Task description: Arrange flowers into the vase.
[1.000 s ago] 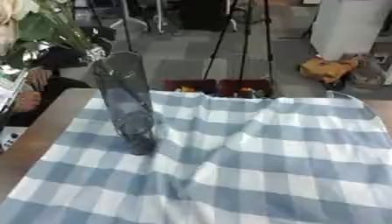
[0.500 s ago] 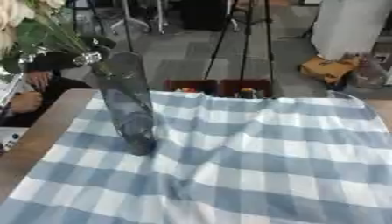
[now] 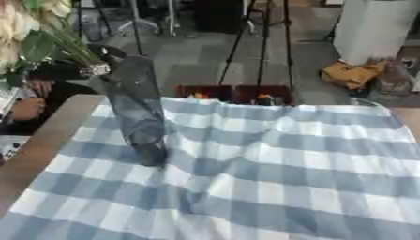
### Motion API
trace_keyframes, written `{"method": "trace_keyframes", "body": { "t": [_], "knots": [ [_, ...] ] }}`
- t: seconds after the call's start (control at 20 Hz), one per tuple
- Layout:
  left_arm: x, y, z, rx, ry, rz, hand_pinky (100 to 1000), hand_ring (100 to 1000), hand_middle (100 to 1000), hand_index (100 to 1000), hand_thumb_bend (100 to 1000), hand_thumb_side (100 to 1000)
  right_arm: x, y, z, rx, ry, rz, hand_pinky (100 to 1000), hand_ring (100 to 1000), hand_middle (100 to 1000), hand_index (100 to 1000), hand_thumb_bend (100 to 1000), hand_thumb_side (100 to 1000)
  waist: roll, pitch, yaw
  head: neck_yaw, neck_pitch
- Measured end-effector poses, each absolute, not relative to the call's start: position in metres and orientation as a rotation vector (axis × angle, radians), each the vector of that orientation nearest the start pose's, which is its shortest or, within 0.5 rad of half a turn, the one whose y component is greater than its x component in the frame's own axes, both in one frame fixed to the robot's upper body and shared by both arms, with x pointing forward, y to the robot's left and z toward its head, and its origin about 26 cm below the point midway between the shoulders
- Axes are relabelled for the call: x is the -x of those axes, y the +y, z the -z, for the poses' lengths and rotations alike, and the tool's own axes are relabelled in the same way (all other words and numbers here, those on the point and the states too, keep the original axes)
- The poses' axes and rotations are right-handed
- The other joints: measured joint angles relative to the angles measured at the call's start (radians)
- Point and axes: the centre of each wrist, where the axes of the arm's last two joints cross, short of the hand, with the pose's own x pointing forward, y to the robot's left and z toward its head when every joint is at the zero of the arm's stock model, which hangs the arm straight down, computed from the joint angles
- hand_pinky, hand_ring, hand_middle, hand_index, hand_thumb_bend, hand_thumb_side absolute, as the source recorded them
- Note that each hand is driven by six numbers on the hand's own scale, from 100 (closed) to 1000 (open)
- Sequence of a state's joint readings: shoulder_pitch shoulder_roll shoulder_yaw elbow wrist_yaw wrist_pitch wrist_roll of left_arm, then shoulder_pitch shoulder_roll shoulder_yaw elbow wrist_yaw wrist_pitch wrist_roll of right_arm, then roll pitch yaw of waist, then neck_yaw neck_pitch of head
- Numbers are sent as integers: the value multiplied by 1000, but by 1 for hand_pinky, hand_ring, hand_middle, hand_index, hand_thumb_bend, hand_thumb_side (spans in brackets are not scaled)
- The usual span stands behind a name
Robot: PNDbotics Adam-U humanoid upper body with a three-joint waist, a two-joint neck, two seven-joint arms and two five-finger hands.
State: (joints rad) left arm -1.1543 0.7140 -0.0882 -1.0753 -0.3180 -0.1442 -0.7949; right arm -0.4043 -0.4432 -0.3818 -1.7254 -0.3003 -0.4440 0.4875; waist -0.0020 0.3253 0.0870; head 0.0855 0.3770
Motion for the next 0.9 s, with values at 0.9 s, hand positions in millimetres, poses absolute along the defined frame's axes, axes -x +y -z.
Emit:
{"method": "trace_keyframes", "body": {
  "t": [0.9],
  "knots": [
    [-435, 343, -381, -568, -1681, 1422, 956, 1000, 1000, 1000, 100, 912, -325, -390, -220, -177, 3544, 824, 775, 543, 441, 754, 100, 1000, -1, 0, 7, 0, 0]
  ]
}}
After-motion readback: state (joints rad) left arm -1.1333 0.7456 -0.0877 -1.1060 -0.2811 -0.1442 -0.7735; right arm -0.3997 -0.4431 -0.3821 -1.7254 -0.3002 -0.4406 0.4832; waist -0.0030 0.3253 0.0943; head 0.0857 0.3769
